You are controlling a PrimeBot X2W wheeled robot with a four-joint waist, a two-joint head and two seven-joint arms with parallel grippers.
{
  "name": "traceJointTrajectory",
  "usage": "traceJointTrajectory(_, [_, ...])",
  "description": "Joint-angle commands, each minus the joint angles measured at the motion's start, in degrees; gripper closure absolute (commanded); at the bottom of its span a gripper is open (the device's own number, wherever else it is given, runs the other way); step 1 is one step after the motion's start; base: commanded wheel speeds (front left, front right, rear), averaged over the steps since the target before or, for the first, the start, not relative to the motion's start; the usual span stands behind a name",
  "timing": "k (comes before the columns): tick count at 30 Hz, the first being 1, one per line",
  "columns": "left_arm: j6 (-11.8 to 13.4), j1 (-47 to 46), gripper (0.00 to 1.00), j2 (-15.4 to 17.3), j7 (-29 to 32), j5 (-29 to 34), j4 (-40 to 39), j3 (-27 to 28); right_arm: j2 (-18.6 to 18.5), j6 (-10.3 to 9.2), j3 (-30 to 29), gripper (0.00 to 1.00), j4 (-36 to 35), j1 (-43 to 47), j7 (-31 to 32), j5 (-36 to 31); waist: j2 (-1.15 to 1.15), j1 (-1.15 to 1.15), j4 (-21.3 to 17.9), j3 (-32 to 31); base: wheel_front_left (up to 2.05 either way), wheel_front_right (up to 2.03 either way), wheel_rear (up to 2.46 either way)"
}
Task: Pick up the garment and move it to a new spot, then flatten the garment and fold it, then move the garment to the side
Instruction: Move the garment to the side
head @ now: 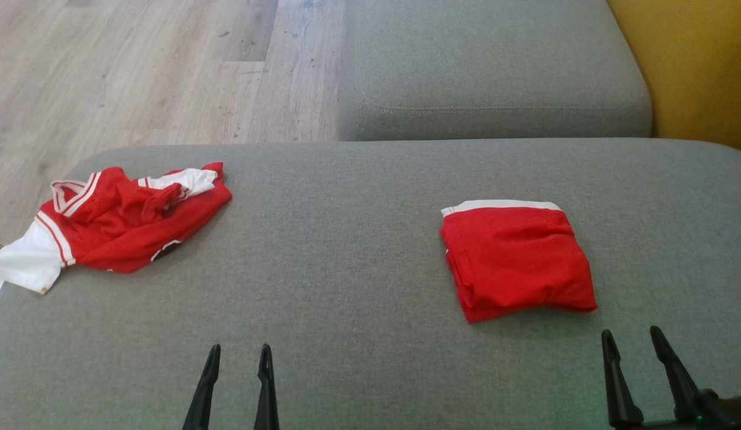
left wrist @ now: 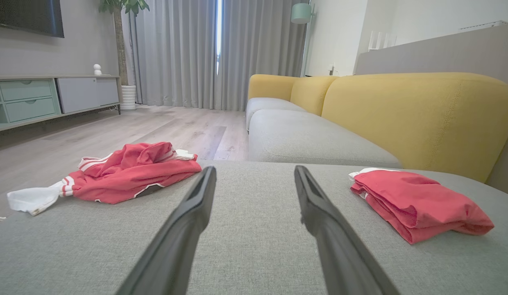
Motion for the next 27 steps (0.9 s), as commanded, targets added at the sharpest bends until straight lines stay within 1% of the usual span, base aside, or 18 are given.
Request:
traceJointTrajectory(1, [0.63, -3.23, 0.00, -0.41, -0.29, -0.48, -1.43, 1.18, -0.65, -0.05, 0.87, 0.00, -1.59, -2.63, -0.63, -0.47, 0.00, 0.00, -0.05, 0.10, 0.00, 0.00, 0.00])
traceJointTrajectory(11, [1.28, -3.21, 0.00, -0.41, -0.29, -0.85, -1.58, 0.83, -0.88, -0.05, 0.76, 0.00, -1.78, -2.78, -0.63, -0.45, 0.00, 0.00, -0.62, 0.92, 0.00, 0.00, 0.00])
traceJointTrajectory(18, [0.57, -4.71, 0.00, -0.41, -0.29, -0.77, -2.55, -0.39, -0.52, -0.05, -0.10, 0.00, -0.70, -4.85, -0.63, 0.12, 0.00, 0.00, 0.18, 3.92, 0.00, 0.00, 0.00])
traceJointTrajectory(23, [0.46, -6.08, 0.00, -0.41, -0.29, -1.25, -3.92, -1.29, -1.22, -0.05, -1.03, 0.00, 1.02, -7.98, -0.63, -0.13, 0.00, 0.00, 1.42, 6.64, 0.00, 0.00, 0.00])
traceJointTrajectory(27, [0.06, -8.11, 0.00, -0.41, -0.29, -0.69, -5.08, -2.59, -2.33, -0.05, -2.09, 0.00, 5.02, -13.92, 0.31, 0.30, 0.00, 0.00, 2.03, 9.82, 0.00, 0.00, 0.00])
